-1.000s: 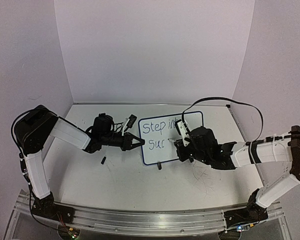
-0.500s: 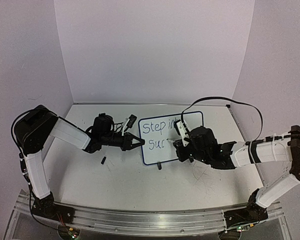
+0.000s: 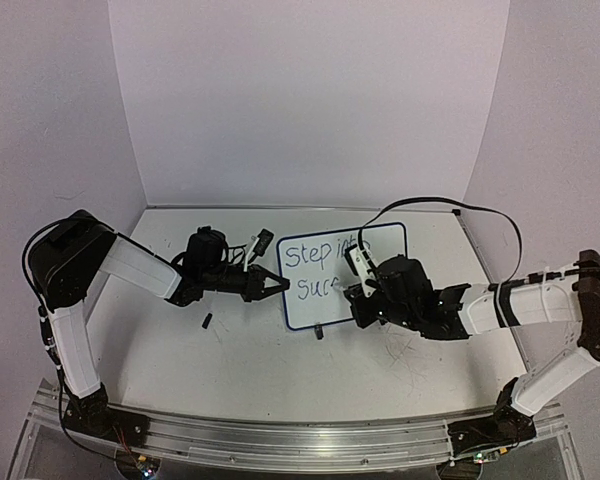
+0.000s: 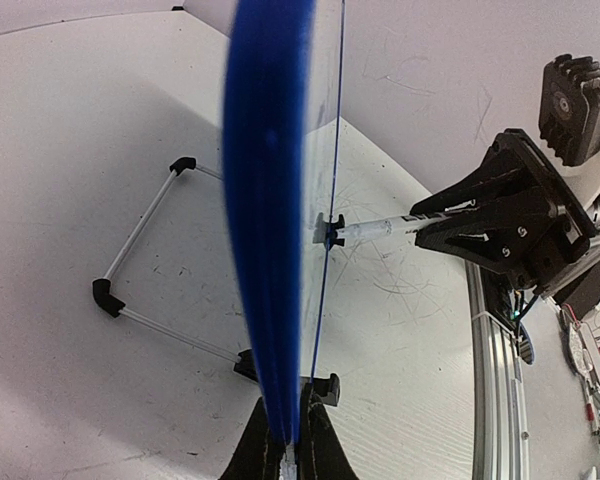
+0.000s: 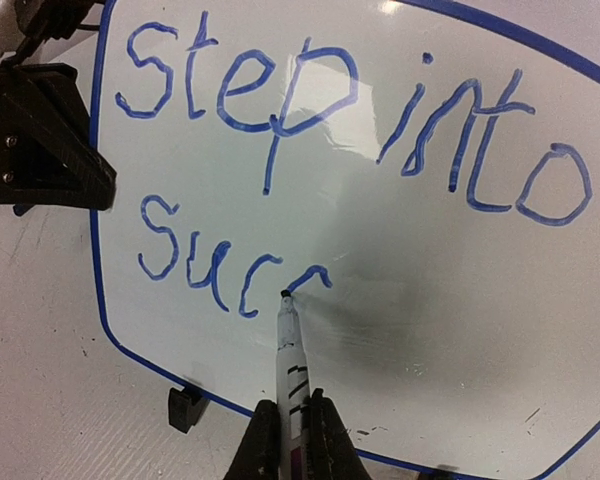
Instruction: Write a sentence on the whiteboard
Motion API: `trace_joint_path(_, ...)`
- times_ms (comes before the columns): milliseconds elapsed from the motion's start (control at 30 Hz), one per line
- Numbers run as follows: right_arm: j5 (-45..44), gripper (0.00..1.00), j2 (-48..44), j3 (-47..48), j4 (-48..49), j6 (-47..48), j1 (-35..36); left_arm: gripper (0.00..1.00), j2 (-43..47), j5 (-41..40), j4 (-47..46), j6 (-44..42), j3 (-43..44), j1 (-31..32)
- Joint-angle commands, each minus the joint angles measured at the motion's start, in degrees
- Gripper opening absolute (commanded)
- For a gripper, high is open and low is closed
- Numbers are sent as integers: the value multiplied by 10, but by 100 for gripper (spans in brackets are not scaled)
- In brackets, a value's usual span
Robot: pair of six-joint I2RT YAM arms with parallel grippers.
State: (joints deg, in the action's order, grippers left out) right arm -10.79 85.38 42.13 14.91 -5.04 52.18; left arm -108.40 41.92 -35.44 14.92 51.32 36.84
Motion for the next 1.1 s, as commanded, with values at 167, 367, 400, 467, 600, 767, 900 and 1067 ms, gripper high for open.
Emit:
trace_joint_path(167,0,0,8,13,-17,-11,4,0,0,-54,59,-36,5,-5)
trace_joint_path(367,-3,0,5,11,-24,-12,5,0,-1,-53,59,-35,7,-5)
trace_joint_path(400,-3,0,4,10,-25,-12,5,0,-1,-53,60,-35,8,-5)
trace_joint_path(467,-5,0,4,10,-27,-12,5,0,-1,-53,60,-36,8,-5)
trace_joint_path(600,-10,0,4,9,-32,-13,6,0,-1,-53,61,-36,6,-5)
trace_joint_path(767,-15,0,4,11,-36,-13,5,0,0,-53,61,-36,7,-5)
trace_joint_path(900,-23,0,5,11,-39,-14,5,0,1,-54,62,-36,6,-5)
trace_joint_path(1067,-45,0,-4,10,-40,-18,4,0,0,-55,62,-37,4,-5)
